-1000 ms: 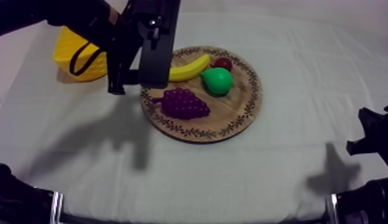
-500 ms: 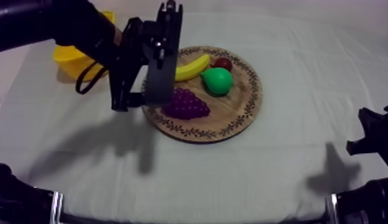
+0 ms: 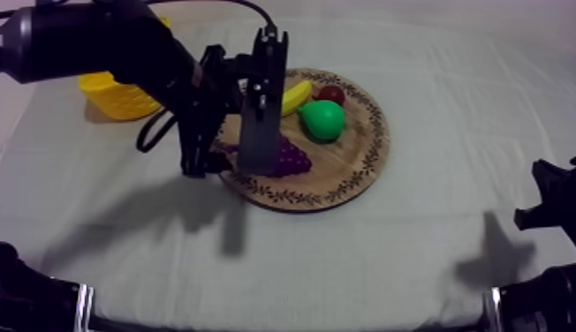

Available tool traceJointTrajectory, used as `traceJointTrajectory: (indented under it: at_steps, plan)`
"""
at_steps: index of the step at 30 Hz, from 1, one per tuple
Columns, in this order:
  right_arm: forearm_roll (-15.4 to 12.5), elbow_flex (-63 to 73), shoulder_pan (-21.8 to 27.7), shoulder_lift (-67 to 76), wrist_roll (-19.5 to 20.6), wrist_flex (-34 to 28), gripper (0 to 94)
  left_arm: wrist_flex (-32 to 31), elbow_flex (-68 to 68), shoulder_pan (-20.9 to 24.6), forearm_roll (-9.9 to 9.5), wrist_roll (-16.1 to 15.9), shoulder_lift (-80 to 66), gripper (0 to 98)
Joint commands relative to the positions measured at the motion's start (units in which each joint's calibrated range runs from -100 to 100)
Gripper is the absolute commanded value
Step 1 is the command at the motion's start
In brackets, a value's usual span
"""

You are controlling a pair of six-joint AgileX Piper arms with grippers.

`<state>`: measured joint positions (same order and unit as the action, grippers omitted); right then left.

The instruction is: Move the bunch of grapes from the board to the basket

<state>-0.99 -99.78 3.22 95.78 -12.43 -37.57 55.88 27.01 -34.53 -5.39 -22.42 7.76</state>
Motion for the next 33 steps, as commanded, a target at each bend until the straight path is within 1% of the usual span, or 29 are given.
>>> traceJointTrajectory:
  at_steps: [1,9,20,33]
  plan:
    - [-0.01,0.01,-0.01,-0.02,0.0,-0.01,0.3,-0.73,-0.05,-0.12,0.07,0.06,0.97,92.4]
    - [-0.01,0.01,-0.01,-0.02,0.0,-0.01,0.3,-3.21,-0.98,-0.61,0.17,0.68,5.65,91.7]
    - [-0.01,0.01,-0.01,-0.02,0.0,-0.01,0.3,-4.79,-4.22,-0.52,0.21,1.48,11.93,91.0]
    - [-0.01,0.01,-0.01,-0.02,0.0,-0.01,0.3,-5.96,-9.53,-0.22,0.98,1.86,19.4,89.8]
